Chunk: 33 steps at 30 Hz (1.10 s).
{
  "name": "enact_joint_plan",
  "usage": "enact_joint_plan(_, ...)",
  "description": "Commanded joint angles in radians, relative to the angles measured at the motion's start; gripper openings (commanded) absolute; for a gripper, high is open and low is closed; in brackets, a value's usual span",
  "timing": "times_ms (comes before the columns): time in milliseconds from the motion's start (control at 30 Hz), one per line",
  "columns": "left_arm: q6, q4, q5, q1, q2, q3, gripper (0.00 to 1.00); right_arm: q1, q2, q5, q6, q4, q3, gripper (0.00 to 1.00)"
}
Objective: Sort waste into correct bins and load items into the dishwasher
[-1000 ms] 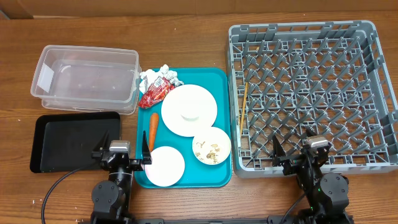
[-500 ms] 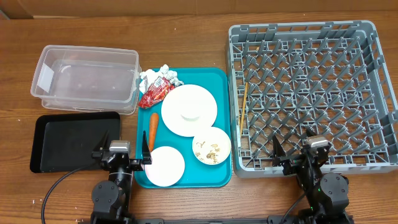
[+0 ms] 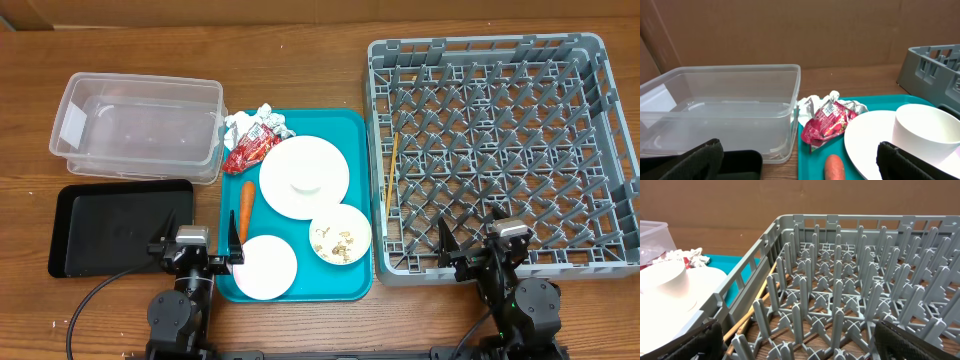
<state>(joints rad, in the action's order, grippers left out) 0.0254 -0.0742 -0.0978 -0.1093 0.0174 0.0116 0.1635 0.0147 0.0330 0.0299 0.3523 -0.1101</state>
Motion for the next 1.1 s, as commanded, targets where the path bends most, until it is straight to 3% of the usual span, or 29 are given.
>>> enact_joint_plan(0,-0.006,0.005,0.010,0.005,-0.012,-0.006,1.00,-0.003,-0.010,-0.010,0.000,-0.006,0.005,1.00)
enact_joint_plan(833,-0.001,0.005,0.009,0.005,-0.012,-0.006,1.00,-0.003,-0.010,-0.010,0.000,-0.006,0.005,1.00)
enact_joint_plan(967,0.261,0.020,-0.134,0.005,-0.012,-0.006,1.00,-0.003,-0.010,-0.023,0.002,-0.011,0.005,1.00)
enact_joint_plan(1067,0.311,0.020,-0.138,0.005,-0.012,-0.006,1.00,-0.003,-0.010,-0.050,0.003,-0.017,0.005,1.00)
